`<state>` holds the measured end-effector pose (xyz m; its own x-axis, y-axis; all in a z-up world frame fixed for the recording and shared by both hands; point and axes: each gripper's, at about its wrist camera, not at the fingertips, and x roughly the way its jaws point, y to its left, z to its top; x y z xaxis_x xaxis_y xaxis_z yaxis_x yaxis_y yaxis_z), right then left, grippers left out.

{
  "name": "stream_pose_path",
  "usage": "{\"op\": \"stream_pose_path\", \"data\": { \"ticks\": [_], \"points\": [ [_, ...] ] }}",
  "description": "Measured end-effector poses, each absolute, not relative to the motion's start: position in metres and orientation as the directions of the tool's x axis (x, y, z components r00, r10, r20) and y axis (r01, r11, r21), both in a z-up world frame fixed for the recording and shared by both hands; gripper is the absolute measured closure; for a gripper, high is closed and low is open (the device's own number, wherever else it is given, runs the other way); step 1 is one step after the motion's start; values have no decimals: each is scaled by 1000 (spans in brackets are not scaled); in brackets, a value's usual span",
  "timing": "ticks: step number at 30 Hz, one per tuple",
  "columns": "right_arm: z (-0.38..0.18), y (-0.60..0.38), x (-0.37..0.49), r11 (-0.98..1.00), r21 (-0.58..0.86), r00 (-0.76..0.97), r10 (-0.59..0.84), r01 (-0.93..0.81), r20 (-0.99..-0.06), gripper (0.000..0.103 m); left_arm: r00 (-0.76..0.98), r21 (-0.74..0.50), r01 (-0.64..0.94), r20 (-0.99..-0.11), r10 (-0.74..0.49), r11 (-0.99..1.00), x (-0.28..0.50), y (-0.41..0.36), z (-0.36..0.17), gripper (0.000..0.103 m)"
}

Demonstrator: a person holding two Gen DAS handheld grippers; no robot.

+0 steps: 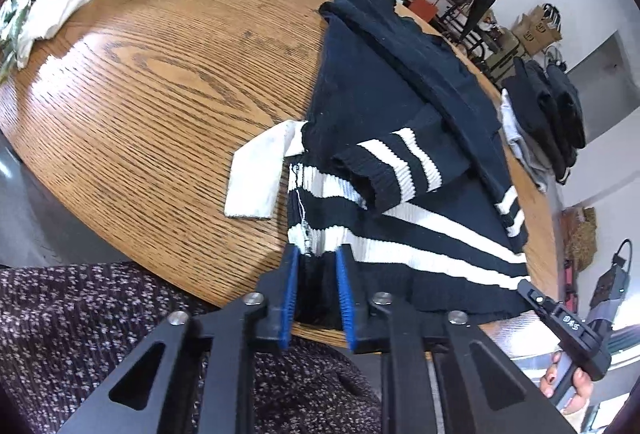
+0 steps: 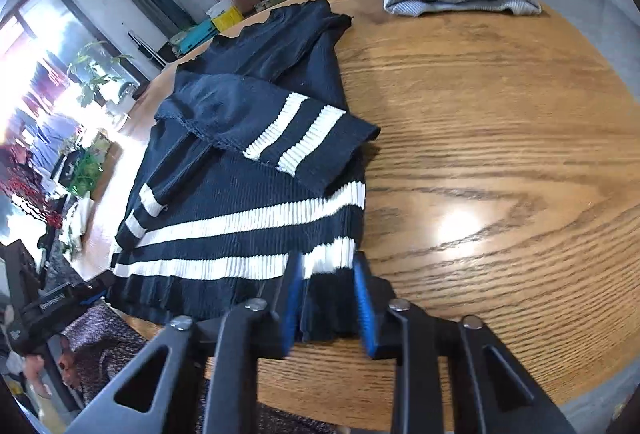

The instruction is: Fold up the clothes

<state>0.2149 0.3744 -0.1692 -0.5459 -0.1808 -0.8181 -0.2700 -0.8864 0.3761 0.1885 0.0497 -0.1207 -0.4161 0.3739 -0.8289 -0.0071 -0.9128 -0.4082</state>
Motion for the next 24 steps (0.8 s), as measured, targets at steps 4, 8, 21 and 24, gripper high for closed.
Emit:
{"op": "stream_pose_path", "data": {
  "ticks": [4,8,21,24],
  "points": [
    [-162,377,222,-886,350,-582,-118,-304,-805,97,-430,-419,-22,-816,387,-908,192,47,-116,93],
    [-157,374,226,-898,327,-586,-101,-295,-804,97,-453,-416,-22,-807,380,-909,195,40,-110,97],
    [-152,379,245,-901,307,-591,-72,-308,-804,99,-499,-469,4,-767,405,-883,210,11,-111,99],
    [-151,384,251,-895,308,-592,-64,-322,-804,99,-506,-474,11,-762,404,-881,211,6,-111,101]
  ]
}}
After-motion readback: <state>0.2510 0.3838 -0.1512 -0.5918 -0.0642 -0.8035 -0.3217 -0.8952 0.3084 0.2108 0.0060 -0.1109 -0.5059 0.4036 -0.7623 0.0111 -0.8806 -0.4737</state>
